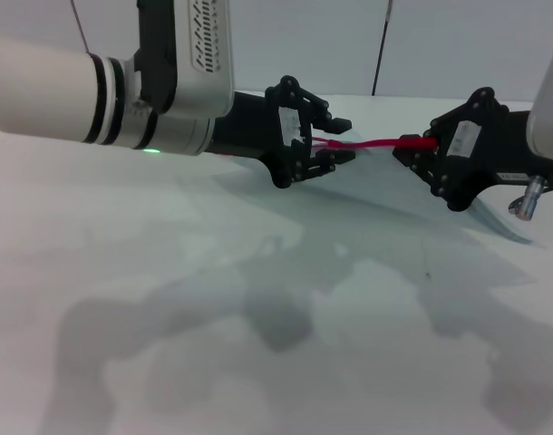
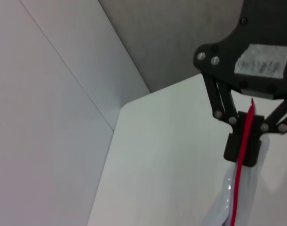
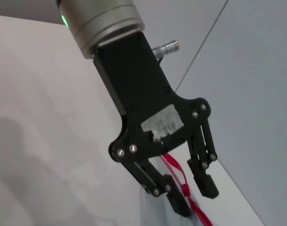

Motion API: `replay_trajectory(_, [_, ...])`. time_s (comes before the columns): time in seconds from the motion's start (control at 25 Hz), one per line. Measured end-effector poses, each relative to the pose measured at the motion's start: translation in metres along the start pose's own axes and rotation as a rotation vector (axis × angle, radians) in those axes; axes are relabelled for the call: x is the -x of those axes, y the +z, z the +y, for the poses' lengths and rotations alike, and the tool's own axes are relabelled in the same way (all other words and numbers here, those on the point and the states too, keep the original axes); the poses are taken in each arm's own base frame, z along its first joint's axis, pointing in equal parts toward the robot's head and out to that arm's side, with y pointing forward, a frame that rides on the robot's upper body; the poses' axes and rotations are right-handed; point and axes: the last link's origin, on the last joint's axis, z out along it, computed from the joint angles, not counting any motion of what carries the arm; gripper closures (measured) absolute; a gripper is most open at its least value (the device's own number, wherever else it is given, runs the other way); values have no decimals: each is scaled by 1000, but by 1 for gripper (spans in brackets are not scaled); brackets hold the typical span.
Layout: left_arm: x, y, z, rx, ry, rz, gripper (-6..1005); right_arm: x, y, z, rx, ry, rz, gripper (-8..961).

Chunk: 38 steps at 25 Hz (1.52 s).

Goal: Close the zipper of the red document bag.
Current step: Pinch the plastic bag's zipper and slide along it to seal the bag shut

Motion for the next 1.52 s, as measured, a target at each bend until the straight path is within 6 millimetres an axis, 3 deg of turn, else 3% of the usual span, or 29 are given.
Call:
replay_trajectory(0.72, [2, 2, 1, 5, -6, -5, 769, 5, -3, 1, -8, -15, -12, 906])
replay_trajectory(1.52, [1, 4, 7, 24, 5, -1, 815, -4, 0, -4, -15, 8, 8, 904])
